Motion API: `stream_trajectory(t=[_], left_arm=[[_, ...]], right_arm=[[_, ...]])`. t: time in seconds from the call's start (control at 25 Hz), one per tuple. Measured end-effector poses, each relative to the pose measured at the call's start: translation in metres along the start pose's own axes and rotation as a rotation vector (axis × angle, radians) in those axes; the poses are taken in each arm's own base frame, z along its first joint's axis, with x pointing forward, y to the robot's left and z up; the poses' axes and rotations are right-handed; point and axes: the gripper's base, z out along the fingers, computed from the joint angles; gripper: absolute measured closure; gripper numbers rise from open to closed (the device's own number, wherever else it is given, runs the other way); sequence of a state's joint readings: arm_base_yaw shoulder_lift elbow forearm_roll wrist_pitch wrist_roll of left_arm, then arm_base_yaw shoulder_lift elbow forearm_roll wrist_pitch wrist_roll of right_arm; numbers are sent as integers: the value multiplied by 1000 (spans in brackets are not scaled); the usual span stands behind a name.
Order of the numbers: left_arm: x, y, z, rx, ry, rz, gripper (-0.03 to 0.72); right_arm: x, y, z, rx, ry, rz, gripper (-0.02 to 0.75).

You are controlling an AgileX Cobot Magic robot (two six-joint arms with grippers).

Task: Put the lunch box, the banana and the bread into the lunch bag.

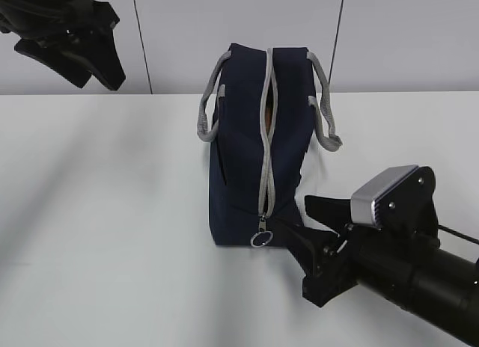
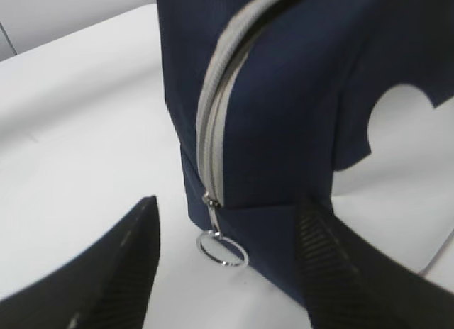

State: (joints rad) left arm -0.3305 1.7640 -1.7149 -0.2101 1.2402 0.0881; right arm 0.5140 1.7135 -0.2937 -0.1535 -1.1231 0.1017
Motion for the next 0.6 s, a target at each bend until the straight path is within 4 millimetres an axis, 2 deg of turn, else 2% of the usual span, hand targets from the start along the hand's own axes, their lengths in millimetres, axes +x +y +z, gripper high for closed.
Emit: stream_trajectory(t=[0.12,0.36,0.6], left_arm=[[0,0,0,0,0,0,263],[0,0,0,0,0,0,264],[0,0,0,0,0,0,264]], right_arm=[[9,1,3,-20,38,27,282],[11,5,3,-65,38,21,282],[33,4,8,-67,127,35,282]])
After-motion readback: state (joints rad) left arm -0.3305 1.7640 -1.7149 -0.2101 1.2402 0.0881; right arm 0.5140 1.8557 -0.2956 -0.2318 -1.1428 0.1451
